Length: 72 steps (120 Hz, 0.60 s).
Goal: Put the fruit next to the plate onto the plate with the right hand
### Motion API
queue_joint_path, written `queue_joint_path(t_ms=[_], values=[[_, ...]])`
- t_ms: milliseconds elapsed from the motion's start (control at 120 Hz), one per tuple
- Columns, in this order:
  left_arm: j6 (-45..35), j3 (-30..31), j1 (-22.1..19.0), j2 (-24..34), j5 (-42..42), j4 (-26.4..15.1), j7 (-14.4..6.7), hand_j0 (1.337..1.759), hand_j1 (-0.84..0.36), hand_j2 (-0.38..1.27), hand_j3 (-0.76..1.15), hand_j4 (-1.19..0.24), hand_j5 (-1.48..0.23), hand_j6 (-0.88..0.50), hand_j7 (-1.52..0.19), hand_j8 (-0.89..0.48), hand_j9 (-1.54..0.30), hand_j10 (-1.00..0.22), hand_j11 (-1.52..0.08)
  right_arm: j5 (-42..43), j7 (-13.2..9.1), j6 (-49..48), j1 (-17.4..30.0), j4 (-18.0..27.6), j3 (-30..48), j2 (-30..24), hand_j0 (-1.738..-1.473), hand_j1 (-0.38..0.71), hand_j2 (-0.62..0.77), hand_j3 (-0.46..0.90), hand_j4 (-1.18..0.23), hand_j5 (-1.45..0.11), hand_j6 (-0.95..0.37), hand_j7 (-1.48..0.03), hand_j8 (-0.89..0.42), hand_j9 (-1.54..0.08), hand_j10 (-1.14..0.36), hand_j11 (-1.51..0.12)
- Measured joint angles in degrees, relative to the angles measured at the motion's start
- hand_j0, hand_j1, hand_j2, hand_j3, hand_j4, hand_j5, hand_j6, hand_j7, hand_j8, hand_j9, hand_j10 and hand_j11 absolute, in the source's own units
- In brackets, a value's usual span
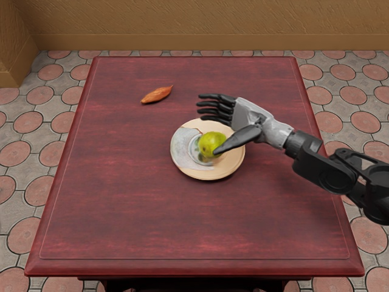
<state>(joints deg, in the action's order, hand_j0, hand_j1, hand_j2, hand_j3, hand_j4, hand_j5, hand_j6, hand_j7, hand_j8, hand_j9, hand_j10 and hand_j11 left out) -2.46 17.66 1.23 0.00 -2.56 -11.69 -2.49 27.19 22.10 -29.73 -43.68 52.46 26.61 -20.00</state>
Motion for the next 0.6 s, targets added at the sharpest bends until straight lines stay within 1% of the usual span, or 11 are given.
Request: queue_joint_path(t_ms=[108,233,508,600], values=[[0.00,0.00,0.00,0.00,0.00,0.00,0.00,1.658,0.35,0.00,0.00,0.00,0.00,0.00,0.00,0.00,0.00,0.00,0.00,-0.12,-0.20,-3.40,0.08,0.03,1.89,-2.22,-1.658,-0.20,0.08,0.00,-0.17,-0.22,-0.17,-0.22,-0.14,-0.22,-0.11,-0.22],[0.00,0.00,0.00,0.00,0.00,0.00,-0.01,1.658,0.35,0.00,0.00,0.00,0.00,0.00,0.00,0.00,0.00,0.00,0.00,-0.16,-0.37,-4.70,0.16,0.06,2.58,-5.65,-1.658,-0.26,0.04,0.00,-0.10,-0.14,-0.10,-0.14,-0.09,-0.14,-0.07,-0.14],[0.00,-0.03,0.00,0.00,0.00,-0.06,0.00,1.658,0.35,0.00,0.00,0.00,0.00,0.00,0.00,0.00,0.00,0.00,0.00,-0.17,-0.78,-5.21,0.43,-0.03,2.94,-14.92,-1.658,-0.30,0.01,0.00,-0.05,-0.06,-0.05,-0.06,-0.04,-0.06,-0.04,-0.06],[0.02,-0.17,0.22,0.00,-0.02,-0.29,-0.02,1.658,0.35,0.00,0.00,0.00,0.00,0.00,0.00,0.00,0.00,0.00,0.00,-0.16,-0.82,-5.24,0.49,-0.16,2.98,-16.82,-1.658,-0.31,0.00,0.00,-0.04,-0.05,-0.04,-0.05,-0.04,-0.05,-0.04,-0.05]])
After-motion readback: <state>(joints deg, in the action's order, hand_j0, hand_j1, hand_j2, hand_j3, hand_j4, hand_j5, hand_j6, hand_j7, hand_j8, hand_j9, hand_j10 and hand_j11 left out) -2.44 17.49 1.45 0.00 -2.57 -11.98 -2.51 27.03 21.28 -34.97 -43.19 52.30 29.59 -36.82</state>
